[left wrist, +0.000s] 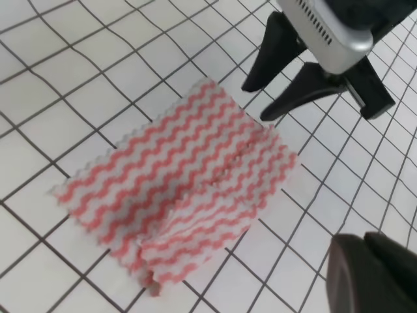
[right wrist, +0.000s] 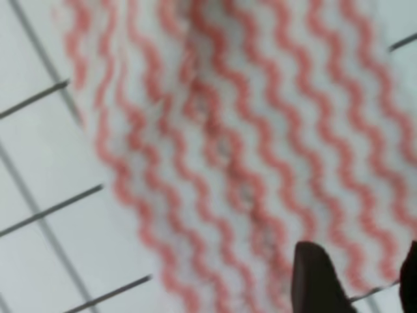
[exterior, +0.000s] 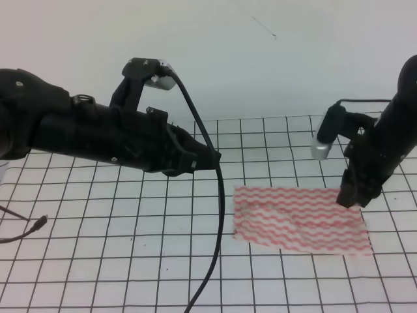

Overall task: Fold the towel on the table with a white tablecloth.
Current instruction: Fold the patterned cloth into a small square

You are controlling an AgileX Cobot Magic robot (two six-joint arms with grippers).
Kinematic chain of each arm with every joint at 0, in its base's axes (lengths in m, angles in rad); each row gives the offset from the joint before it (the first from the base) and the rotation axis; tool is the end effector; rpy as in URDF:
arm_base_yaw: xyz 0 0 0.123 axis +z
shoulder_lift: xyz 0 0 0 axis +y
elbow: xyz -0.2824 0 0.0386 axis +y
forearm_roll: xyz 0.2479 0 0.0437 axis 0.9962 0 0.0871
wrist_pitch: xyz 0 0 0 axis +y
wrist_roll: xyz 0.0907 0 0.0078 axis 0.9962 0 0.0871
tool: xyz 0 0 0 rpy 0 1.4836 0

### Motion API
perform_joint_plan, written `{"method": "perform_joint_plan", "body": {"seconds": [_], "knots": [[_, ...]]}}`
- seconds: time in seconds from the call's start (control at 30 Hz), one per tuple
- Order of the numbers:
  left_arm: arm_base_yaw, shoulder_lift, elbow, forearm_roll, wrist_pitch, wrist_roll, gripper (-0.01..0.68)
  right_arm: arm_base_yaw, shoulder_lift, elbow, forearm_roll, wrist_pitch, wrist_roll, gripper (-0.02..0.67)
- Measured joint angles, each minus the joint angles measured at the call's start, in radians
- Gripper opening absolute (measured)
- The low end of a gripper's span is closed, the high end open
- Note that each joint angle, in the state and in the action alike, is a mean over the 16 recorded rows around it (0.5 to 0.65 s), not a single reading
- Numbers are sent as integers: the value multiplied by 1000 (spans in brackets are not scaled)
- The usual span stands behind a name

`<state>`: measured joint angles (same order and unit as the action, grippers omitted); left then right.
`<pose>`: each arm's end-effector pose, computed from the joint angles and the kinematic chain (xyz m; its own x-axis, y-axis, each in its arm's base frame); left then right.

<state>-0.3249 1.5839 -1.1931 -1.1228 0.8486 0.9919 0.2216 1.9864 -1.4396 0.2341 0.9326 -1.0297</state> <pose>0.2993 -0.1659 0.3046 -0.6177 0.2467 -0.7467 0.7311 0.5301 -0.4296 0.3872 0.1046 0.1864 -0.4093 -0.8739 -0.2622 -0.9013 0.4319 -0.0327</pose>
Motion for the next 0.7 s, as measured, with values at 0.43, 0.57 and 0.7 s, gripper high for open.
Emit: {"method": "perform_joint_plan", "body": {"seconds": [0.43,0.57,0.7], "knots": [[0,0,0,0,17,-1,-1,-1,2,0,-72,83,86,350],[0,0,0,0,21,-1,-1,-2,6,0,-77,98,91,360],[0,0,0,0,23,0,-1,-2,15,0,-76,113,92,353]]}}
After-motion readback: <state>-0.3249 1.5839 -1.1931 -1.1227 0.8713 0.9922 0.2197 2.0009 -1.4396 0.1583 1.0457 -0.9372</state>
